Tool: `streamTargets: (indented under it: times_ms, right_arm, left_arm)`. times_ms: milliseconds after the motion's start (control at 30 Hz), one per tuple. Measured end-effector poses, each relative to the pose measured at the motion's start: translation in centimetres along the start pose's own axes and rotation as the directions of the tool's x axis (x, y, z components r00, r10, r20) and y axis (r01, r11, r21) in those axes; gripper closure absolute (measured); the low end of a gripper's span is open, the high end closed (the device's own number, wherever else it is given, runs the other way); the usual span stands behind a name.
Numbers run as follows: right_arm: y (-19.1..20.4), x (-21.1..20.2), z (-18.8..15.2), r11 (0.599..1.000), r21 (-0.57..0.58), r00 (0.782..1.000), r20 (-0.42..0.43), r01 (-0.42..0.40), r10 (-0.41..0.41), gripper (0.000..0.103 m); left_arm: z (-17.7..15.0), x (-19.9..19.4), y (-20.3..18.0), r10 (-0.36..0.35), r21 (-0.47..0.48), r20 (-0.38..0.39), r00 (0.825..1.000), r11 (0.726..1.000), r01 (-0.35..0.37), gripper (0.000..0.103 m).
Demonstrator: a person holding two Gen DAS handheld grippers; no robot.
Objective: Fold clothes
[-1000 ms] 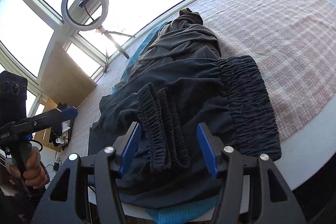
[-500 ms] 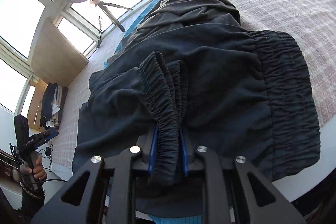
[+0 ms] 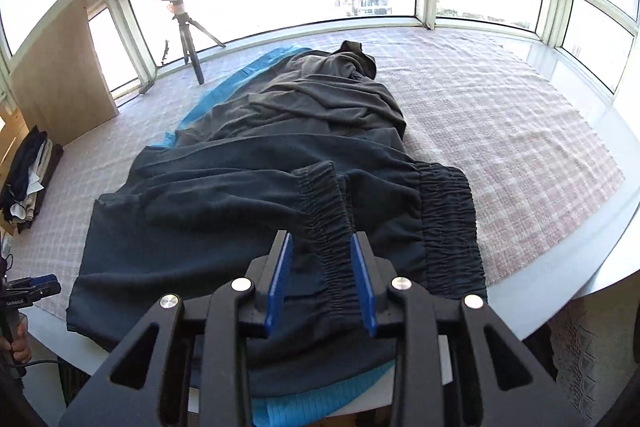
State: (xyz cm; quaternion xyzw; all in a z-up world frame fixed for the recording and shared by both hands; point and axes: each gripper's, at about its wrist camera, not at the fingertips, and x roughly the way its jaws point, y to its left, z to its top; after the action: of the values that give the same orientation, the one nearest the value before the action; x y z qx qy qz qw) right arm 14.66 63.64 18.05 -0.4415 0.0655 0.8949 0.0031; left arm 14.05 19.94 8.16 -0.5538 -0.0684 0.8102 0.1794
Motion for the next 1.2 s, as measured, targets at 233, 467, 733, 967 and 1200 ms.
streamTargets:
  times_ms: [233, 467, 733, 967, 1200]
  right_arm:
    - [14.9, 3.0, 6.1, 0.894, -0.333, 0.954, -0.118, -0.3, 0.276, 0.072]
    - [28.6, 15.5, 8.3, 0.76, -0.493, 0.886, -0.399, -0.424, 0.235, 0.072]
    - [35.2, 22.6, 6.5, 0.667, -0.597, 0.841, -0.534, -0.447, 0.086, 0.072]
    - [35.9, 22.5, 4.9, 0.606, -0.657, 0.852, -0.519, -0.448, 0.068, 0.1]
    - [34.8, 23.5, 5.3, 0.654, -0.652, 0.883, -0.467, -0.383, 0.052, 0.102]
  left_arm:
    - [-3.8, -0.1, -2.3, -0.036, 0.139, 0.016, 0.999, 0.99, 0.034, 0.043]
    - [-4.3, 0.3, -2.6, -0.107, 0.118, 0.083, 0.991, 0.988, 0.097, 0.066]
    - [-5.4, 0.7, -1.4, -0.136, 0.045, 0.139, 0.981, 0.99, 0.131, 0.077]
    - [-6.2, 0.1, -1.2, -0.142, 0.009, 0.167, 0.976, 0.99, 0.142, 0.096]
    - [-8.8, -0.2, -2.5, -0.137, 0.01, 0.109, 0.985, 0.991, 0.137, 0.098]
